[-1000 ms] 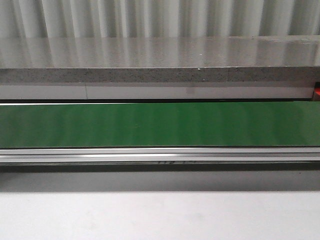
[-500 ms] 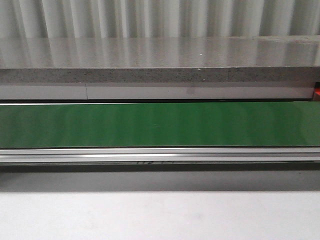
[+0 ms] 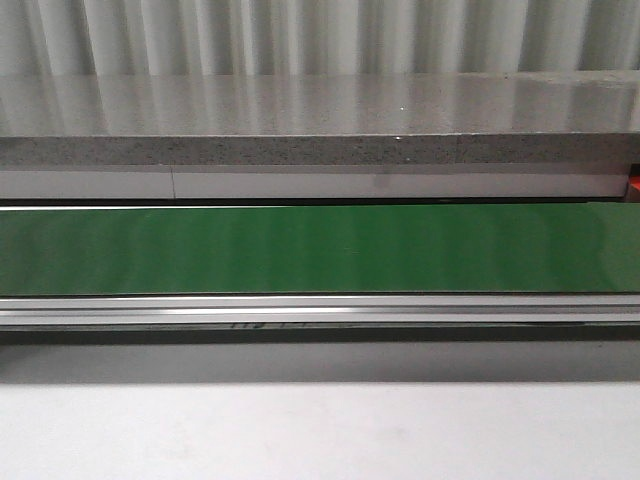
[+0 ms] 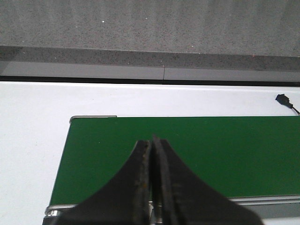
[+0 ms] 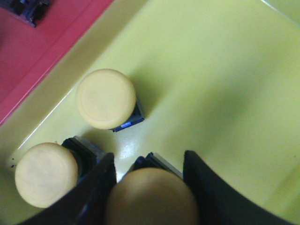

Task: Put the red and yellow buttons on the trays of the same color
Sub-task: 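Lower the yellow button into the yellow tray and open the right gripper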

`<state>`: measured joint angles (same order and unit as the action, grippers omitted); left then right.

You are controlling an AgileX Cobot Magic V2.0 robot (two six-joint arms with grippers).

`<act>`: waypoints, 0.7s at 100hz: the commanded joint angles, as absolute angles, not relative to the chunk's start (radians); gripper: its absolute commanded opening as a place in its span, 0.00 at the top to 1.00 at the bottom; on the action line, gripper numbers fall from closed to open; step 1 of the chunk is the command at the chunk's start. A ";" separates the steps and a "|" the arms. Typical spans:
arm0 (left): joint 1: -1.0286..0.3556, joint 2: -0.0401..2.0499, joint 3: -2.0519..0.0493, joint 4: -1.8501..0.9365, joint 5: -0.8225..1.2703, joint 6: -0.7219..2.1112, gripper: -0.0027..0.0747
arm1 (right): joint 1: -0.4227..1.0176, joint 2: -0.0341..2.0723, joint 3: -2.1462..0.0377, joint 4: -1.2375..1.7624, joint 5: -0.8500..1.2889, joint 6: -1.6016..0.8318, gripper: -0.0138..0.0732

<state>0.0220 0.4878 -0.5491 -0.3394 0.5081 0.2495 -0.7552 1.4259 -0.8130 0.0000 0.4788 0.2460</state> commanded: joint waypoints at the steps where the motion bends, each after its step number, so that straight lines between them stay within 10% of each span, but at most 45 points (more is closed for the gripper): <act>1: 0.014 0.491 -0.576 -0.363 0.434 0.253 0.99 | -0.762 1.425 -0.838 -0.011 0.410 0.248 0.73; 70: 0.014 0.491 -0.576 -0.363 0.434 0.253 0.99 | -0.762 1.537 -0.838 0.000 0.394 0.249 0.61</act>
